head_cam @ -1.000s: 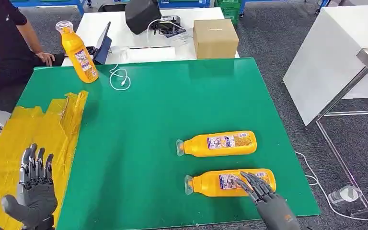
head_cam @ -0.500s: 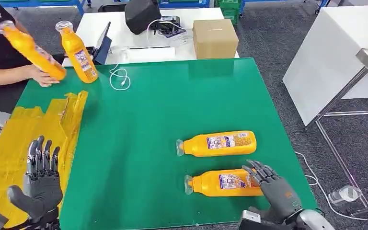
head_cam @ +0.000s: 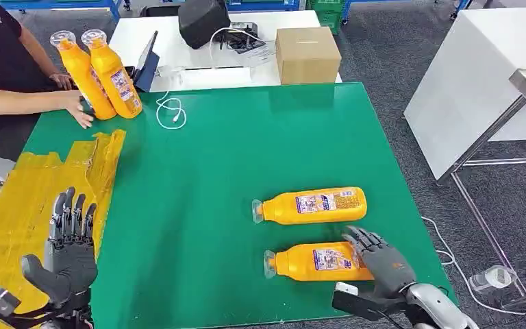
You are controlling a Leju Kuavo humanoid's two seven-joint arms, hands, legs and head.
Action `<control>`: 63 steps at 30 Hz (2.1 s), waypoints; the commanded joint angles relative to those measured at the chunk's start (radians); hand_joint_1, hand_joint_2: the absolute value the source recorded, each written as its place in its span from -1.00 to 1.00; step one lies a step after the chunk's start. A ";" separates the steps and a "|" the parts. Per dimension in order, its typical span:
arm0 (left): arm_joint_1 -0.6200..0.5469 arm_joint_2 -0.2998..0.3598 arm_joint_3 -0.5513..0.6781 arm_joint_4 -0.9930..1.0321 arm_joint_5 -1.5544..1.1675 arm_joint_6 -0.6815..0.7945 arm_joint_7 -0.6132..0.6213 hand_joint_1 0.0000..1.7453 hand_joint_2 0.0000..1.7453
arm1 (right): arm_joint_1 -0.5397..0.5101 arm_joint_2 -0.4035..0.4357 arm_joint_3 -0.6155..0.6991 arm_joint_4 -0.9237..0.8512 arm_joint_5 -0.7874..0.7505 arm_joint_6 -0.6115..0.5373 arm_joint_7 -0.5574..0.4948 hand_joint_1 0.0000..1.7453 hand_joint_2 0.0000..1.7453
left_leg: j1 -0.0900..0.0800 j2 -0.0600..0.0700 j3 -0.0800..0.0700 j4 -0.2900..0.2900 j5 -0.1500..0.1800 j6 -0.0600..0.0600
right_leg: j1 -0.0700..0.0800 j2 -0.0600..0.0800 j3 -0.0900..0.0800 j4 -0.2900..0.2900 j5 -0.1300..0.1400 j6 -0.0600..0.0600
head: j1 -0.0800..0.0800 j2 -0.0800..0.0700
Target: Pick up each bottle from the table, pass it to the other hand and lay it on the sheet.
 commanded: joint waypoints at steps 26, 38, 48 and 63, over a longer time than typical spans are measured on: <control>-0.066 0.057 -0.096 0.129 0.063 -0.003 0.082 -1.00 -1.00 | 0.004 0.060 0.076 0.102 -0.232 -0.096 -0.095 1.00 1.00 | 0.002 0.000 0.010 -0.001 -0.001 0.002 | 0.002 0.002 0.004 -0.003 0.001 0.000 | 0.000 0.000; 0.032 0.084 -0.243 0.004 0.096 -0.019 0.118 -1.00 -1.00 | -0.216 0.223 -0.038 -0.108 -0.343 -0.066 -0.250 1.00 1.00 | 0.000 0.007 0.003 0.001 -0.001 0.002 | 0.000 0.008 0.001 0.001 0.002 0.000 | 0.000 0.000; -0.005 0.080 -0.349 -0.016 0.137 -0.056 0.151 -1.00 1.00 | -0.360 0.323 0.047 0.072 -0.356 -0.062 -0.221 1.00 1.00 | 0.001 0.006 0.001 0.001 0.000 0.001 | 0.001 0.008 0.001 0.000 0.003 -0.001 | 0.000 0.000; -0.094 0.037 -0.449 -0.010 0.120 0.092 0.130 -1.00 1.00 | -0.466 0.472 0.207 0.212 -0.384 -0.082 -0.209 1.00 1.00 | 0.000 0.006 0.000 0.001 0.000 0.002 | 0.001 0.008 0.000 0.000 0.002 0.000 | 0.001 0.000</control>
